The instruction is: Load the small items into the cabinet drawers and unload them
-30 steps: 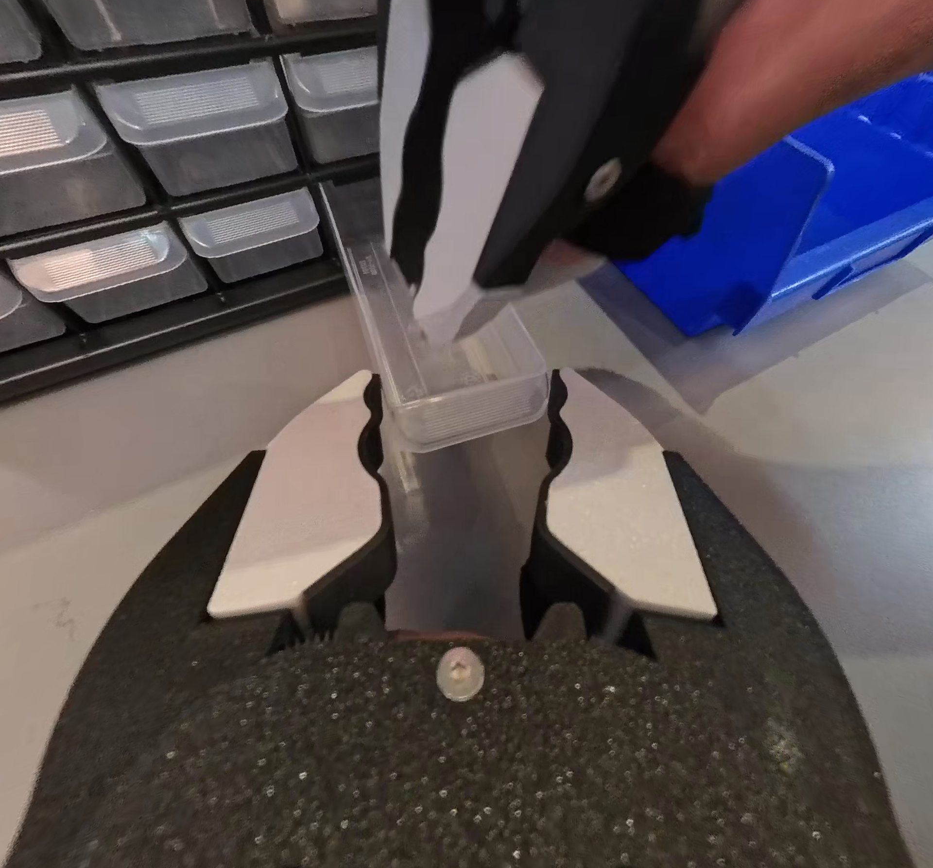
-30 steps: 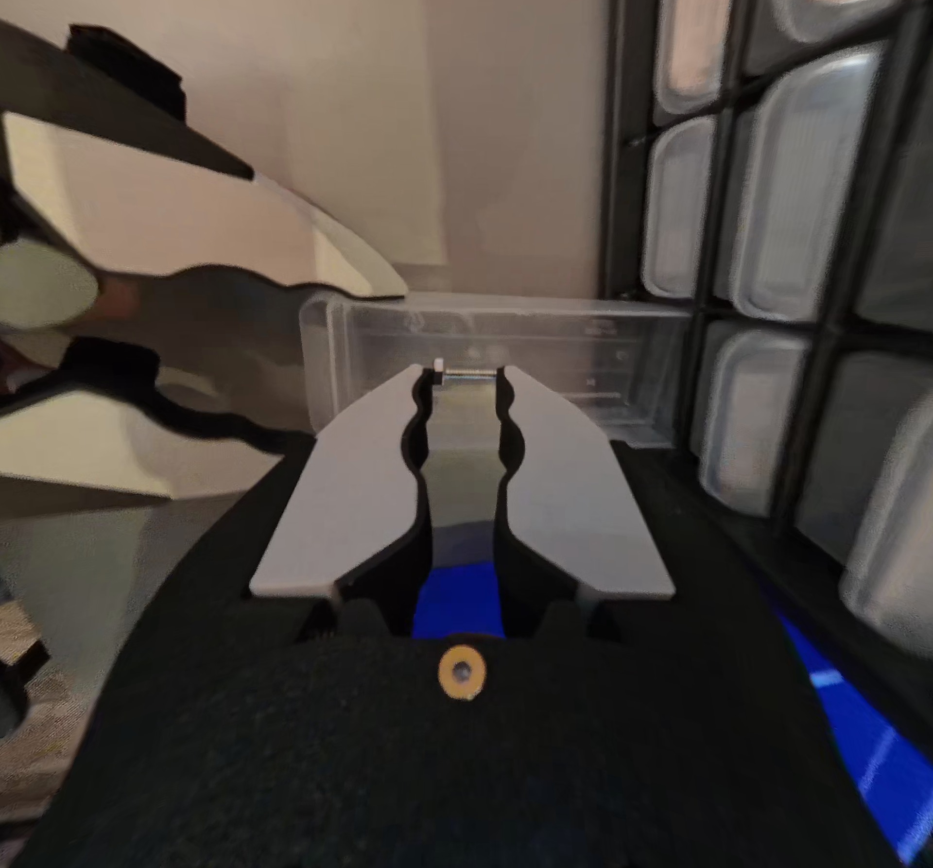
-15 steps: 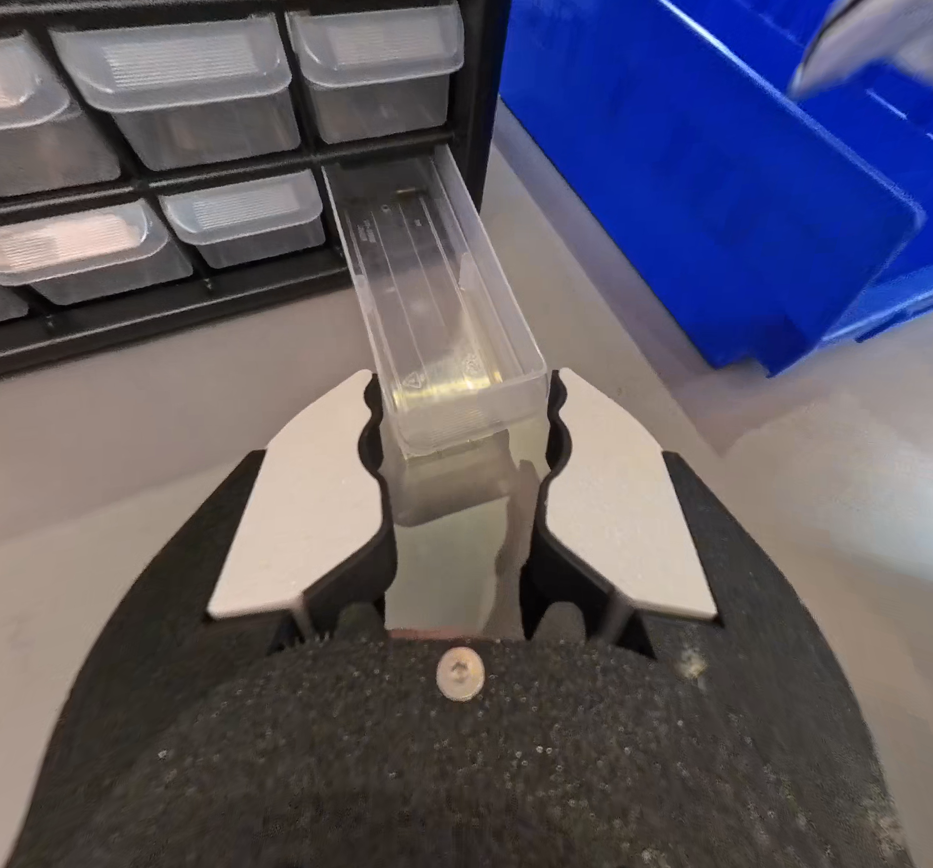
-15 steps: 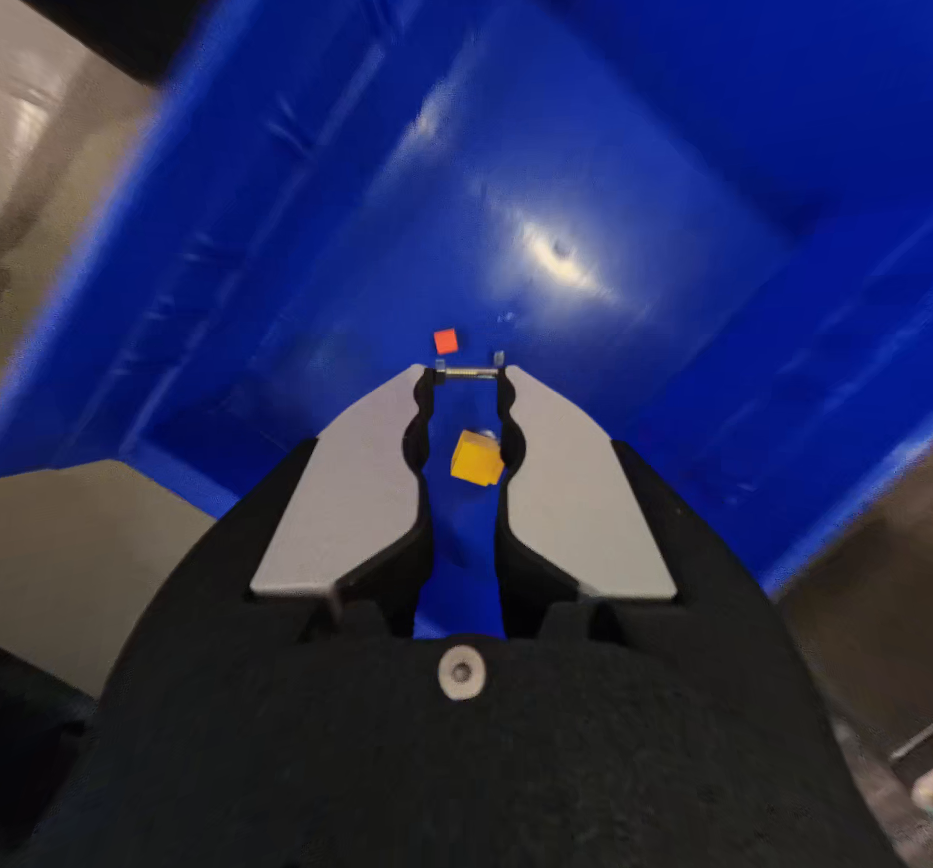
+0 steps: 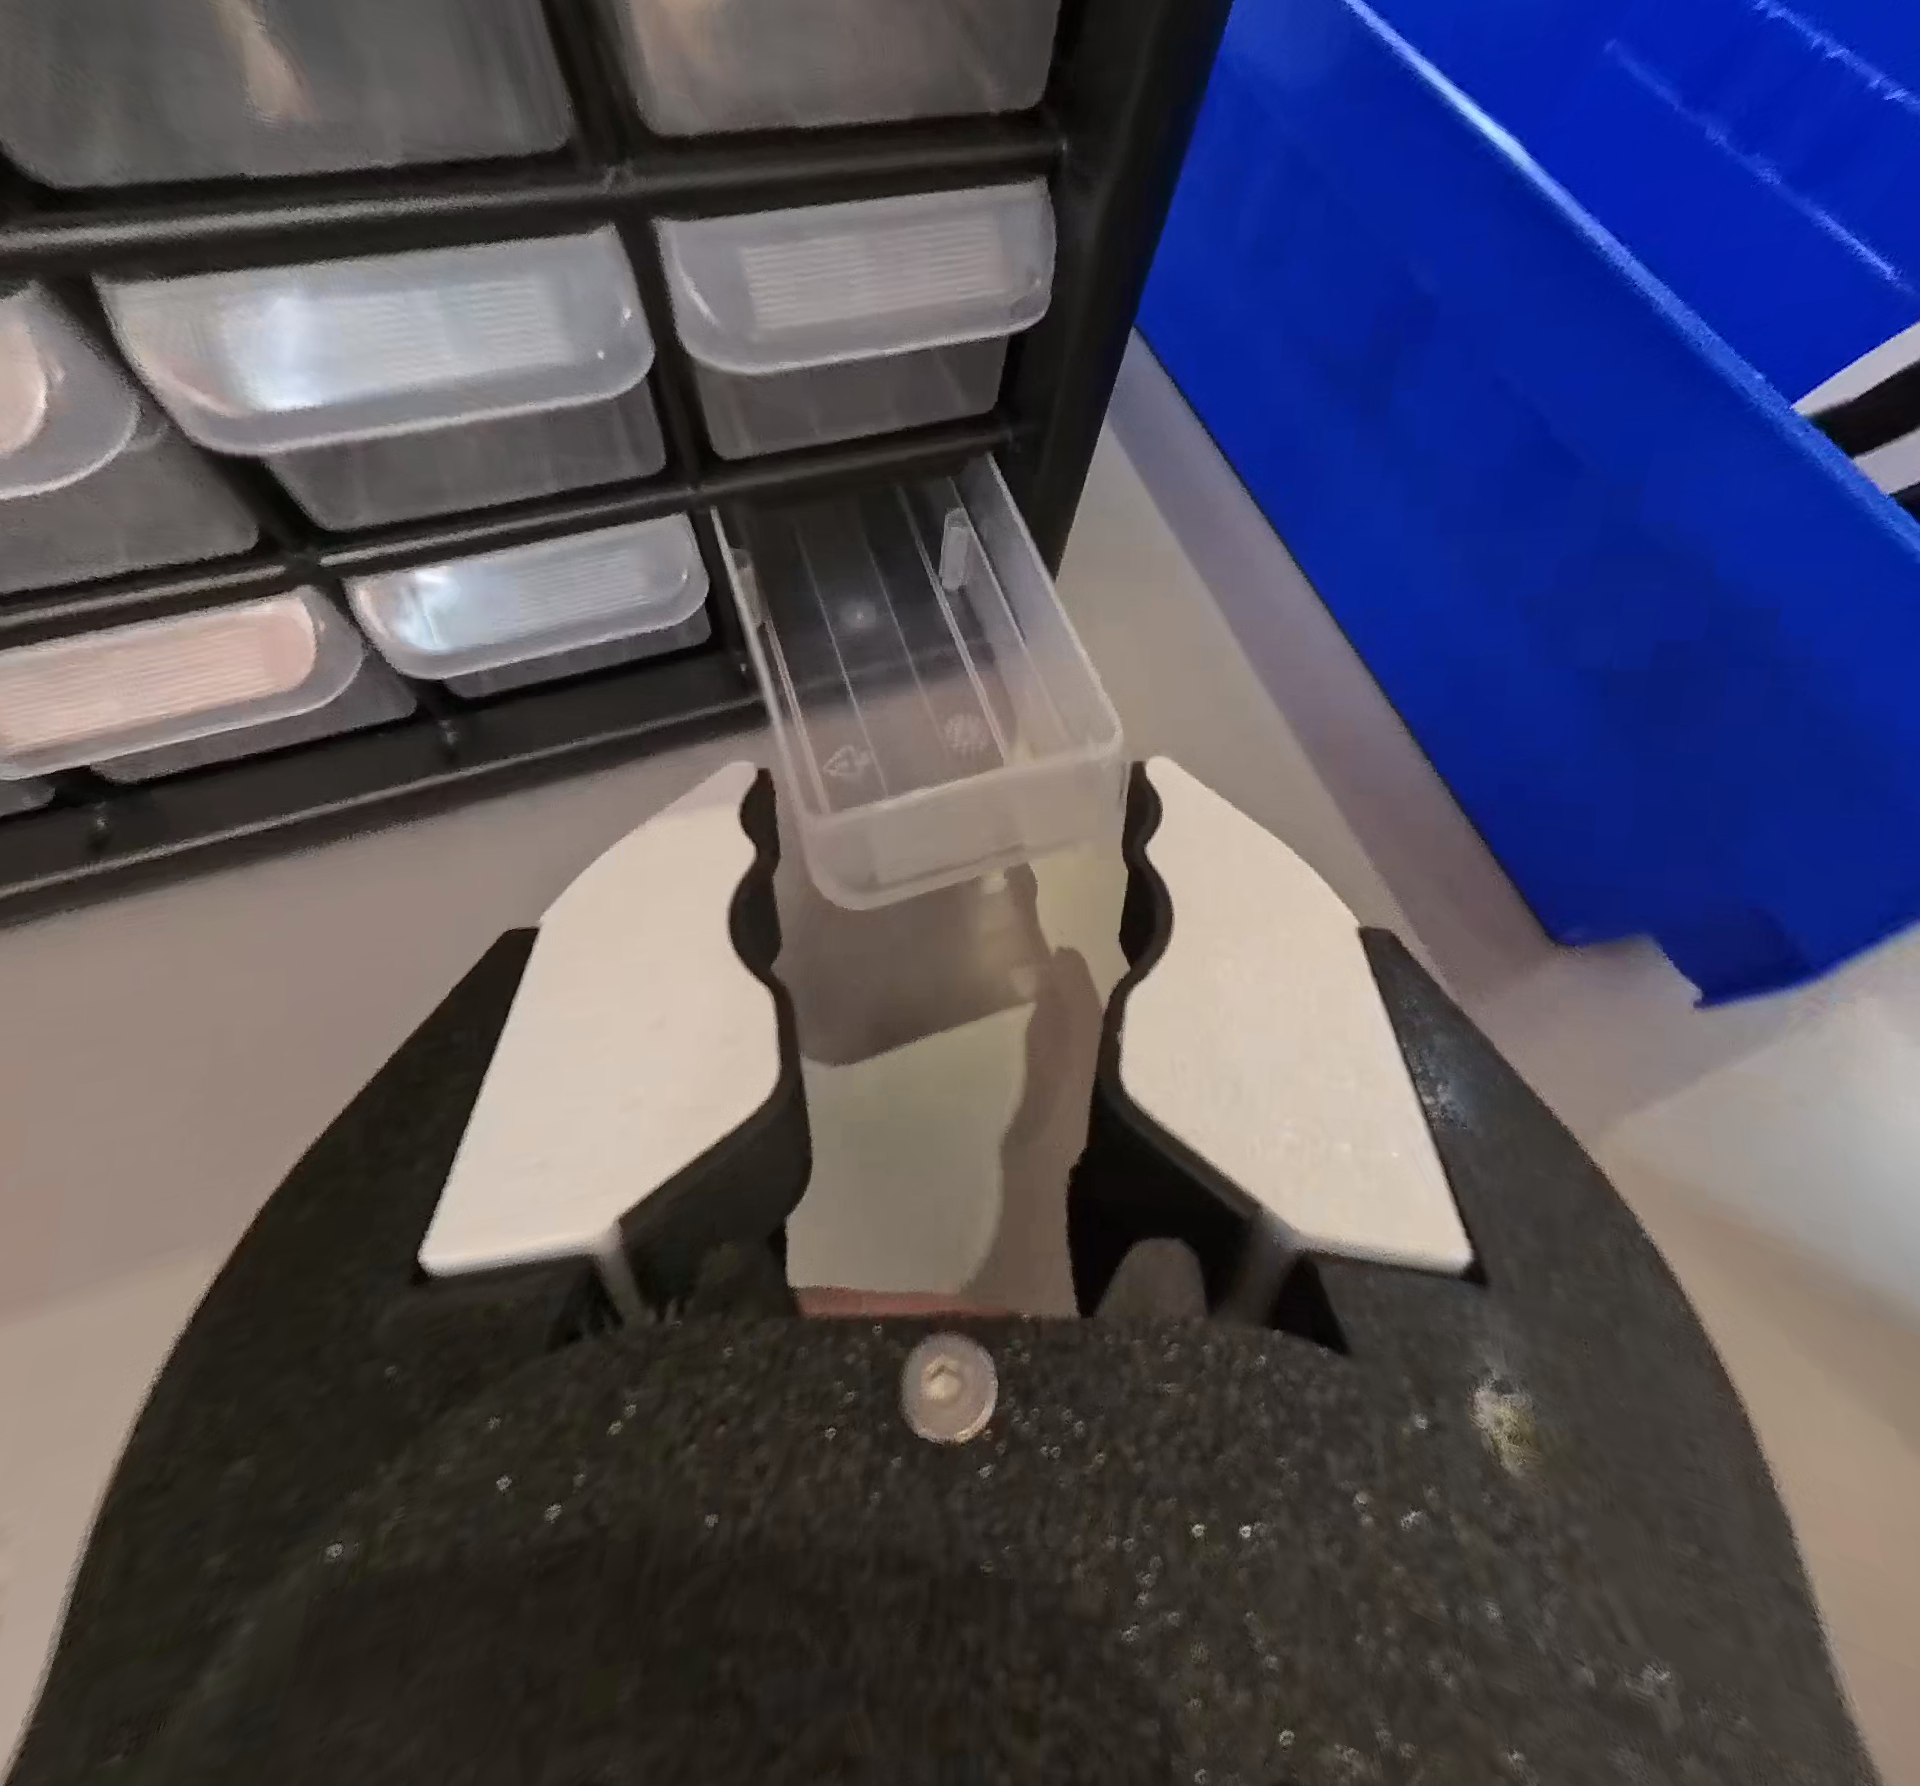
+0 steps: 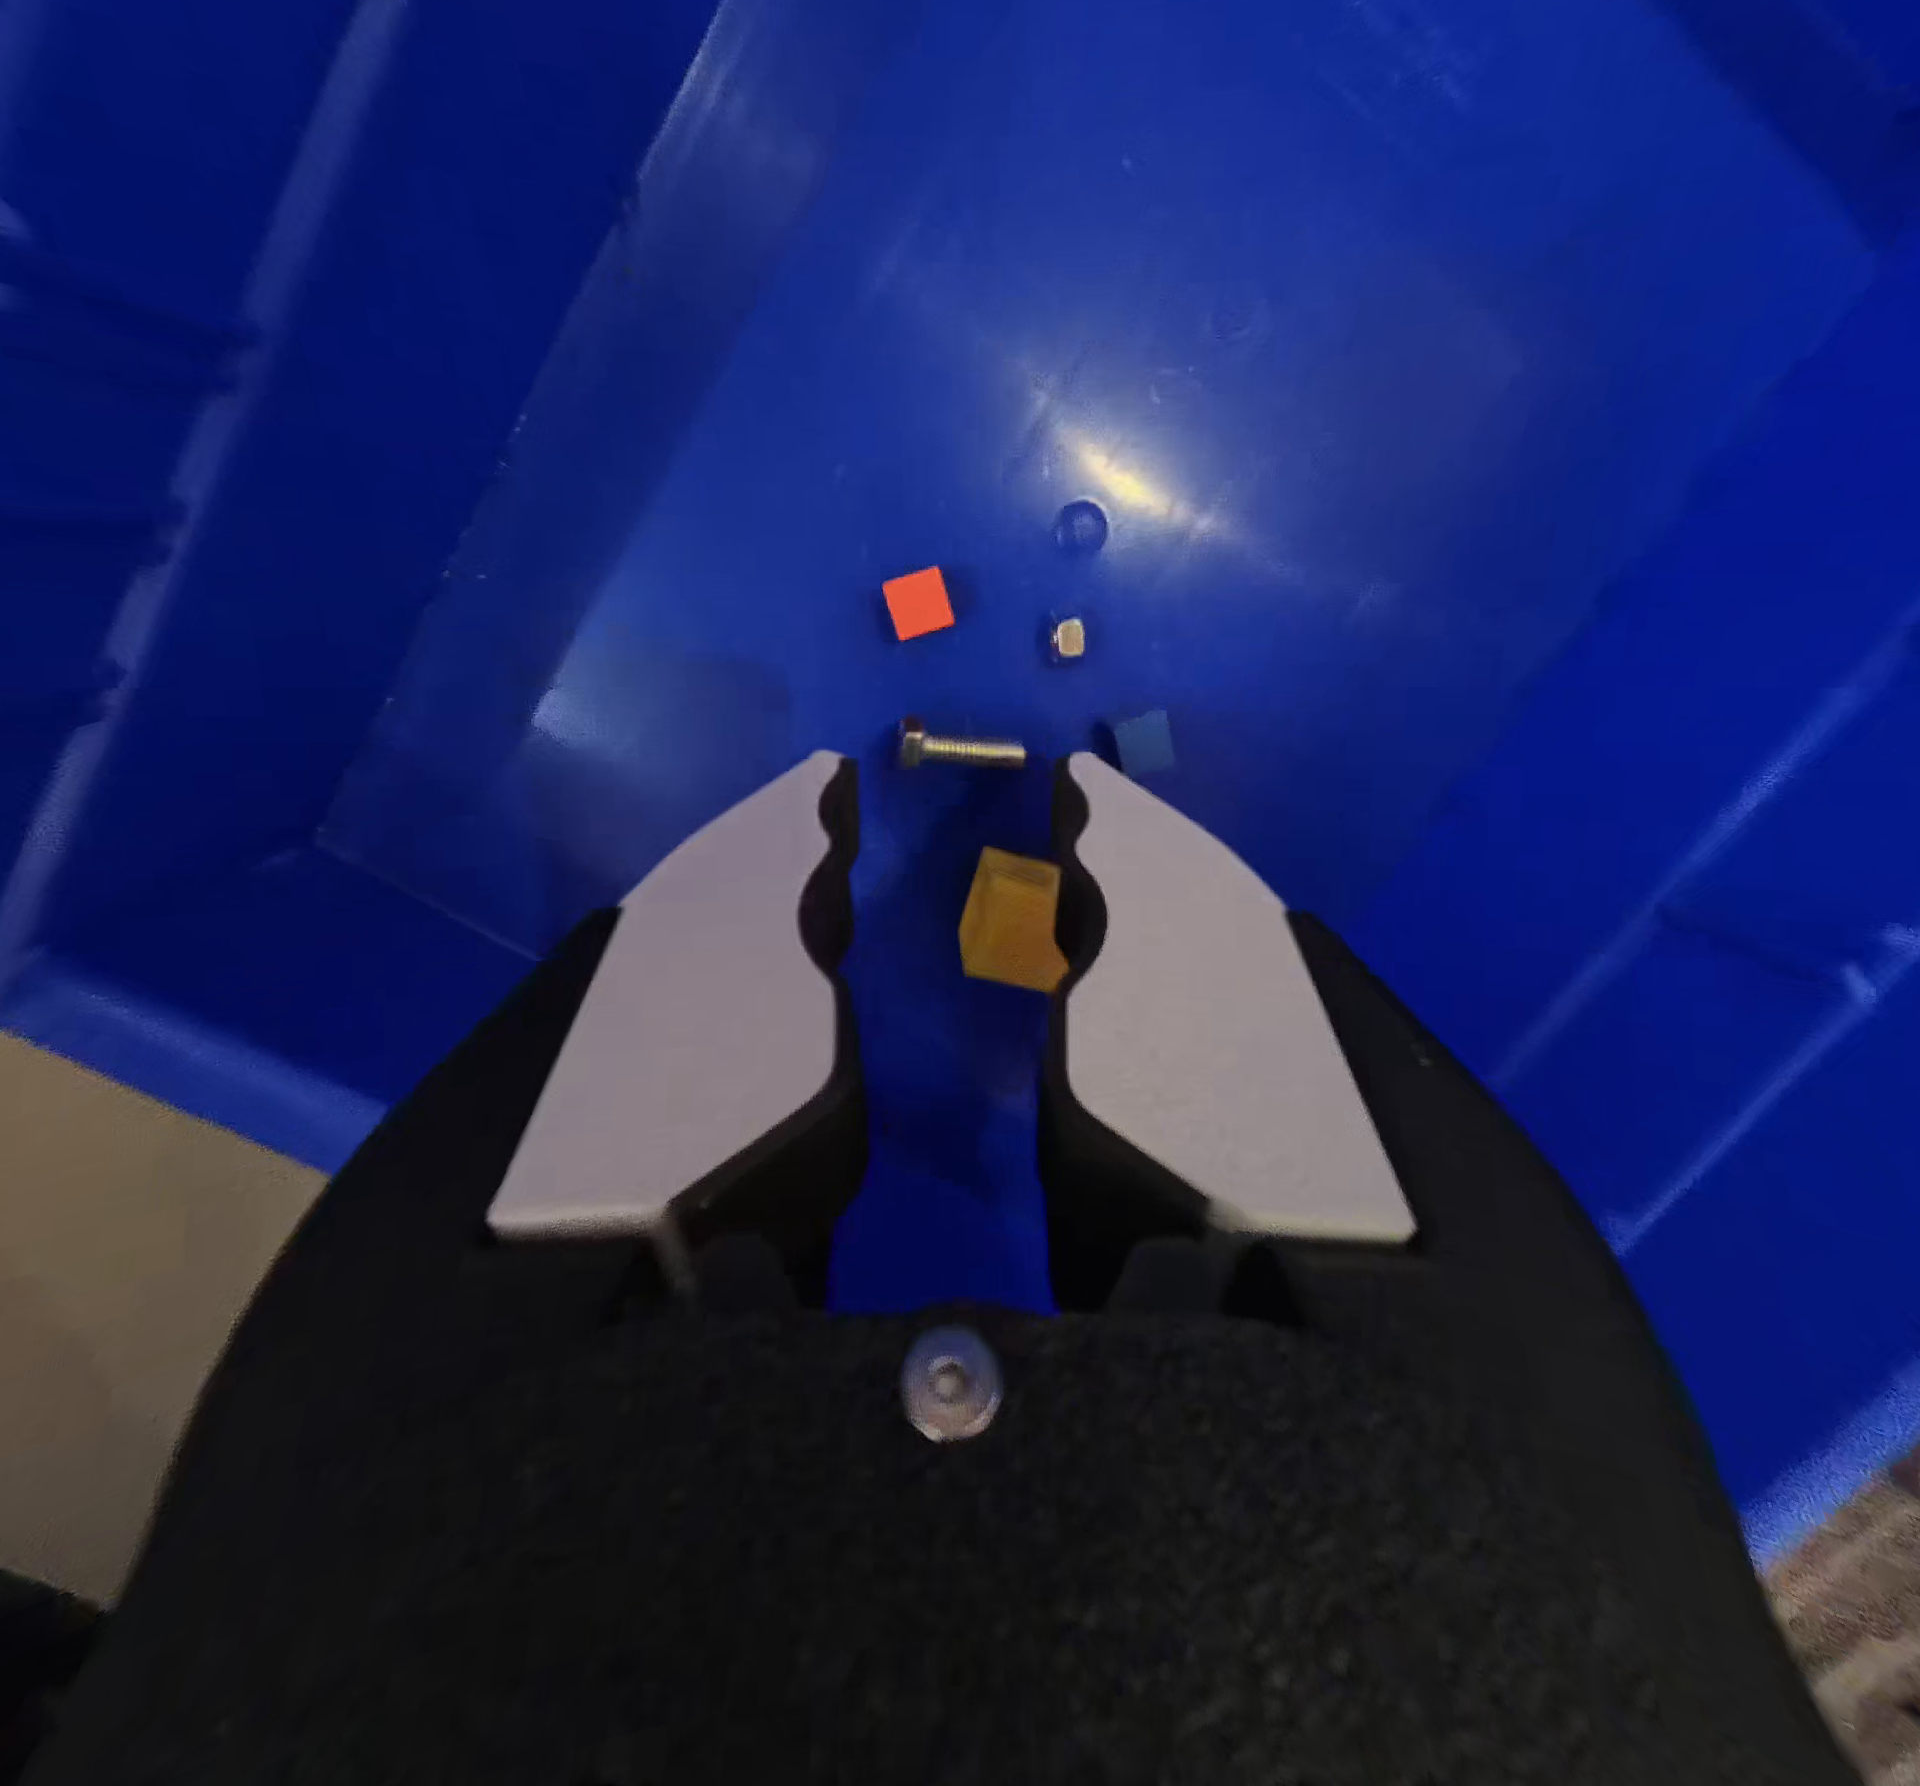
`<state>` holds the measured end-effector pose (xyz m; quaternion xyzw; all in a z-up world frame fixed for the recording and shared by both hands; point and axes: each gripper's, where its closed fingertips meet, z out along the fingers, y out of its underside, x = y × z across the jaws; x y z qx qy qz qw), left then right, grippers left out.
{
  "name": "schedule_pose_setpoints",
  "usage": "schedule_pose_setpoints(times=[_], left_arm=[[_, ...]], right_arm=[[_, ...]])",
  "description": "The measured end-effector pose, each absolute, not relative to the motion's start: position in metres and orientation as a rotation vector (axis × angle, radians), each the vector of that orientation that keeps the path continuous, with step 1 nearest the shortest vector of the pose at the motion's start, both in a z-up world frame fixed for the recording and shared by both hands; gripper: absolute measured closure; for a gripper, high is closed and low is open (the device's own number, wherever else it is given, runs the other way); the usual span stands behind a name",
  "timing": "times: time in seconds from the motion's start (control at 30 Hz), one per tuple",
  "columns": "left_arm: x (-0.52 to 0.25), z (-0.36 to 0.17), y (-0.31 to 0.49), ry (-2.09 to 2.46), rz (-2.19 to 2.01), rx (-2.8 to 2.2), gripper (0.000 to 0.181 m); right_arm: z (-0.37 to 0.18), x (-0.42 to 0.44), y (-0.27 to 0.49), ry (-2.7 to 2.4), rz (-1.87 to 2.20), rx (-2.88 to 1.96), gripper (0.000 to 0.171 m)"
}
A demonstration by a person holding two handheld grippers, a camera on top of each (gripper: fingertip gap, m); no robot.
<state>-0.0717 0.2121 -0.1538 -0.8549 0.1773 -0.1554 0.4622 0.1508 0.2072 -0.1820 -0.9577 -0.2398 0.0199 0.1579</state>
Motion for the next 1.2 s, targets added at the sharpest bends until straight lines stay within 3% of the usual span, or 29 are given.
schedule_pose_setpoints(times=[0.13,0.3,0.43,0.67,1.0,1.2], left_arm=[[-0.088,-0.151,0.194,0.451,-0.431,-2.06,0.118],[-0.119,-0.145,0.178,0.531,-0.429,-2.08,0.122],[-0.165,-0.128,0.157,0.535,-0.488,-2.107,0.127],[-0.249,-0.126,0.113,0.524,-0.359,-1.979,0.131],[-0.302,-0.125,0.104,0.462,-0.305,-1.923,0.134],[-0.32,-0.114,0.114,0.46,-0.234,-1.845,0.13]], right_arm=[[-0.127,0.129,0.197,-0.551,0.12,-2.525,0.143],[-0.062,-0.01,0.151,-0.598,0.48,-2.025,0.149],[-0.111,-0.075,0.153,-0.458,0.46,-2.023,0.154],[-0.155,-0.081,0.205,-0.192,0.32,-2.162,0.159],[-0.154,-0.078,0.253,-0.118,0.192,-2.168,0.159],[-0.127,-0.078,0.2,-0.255,0.218,-2.035,0.154]])
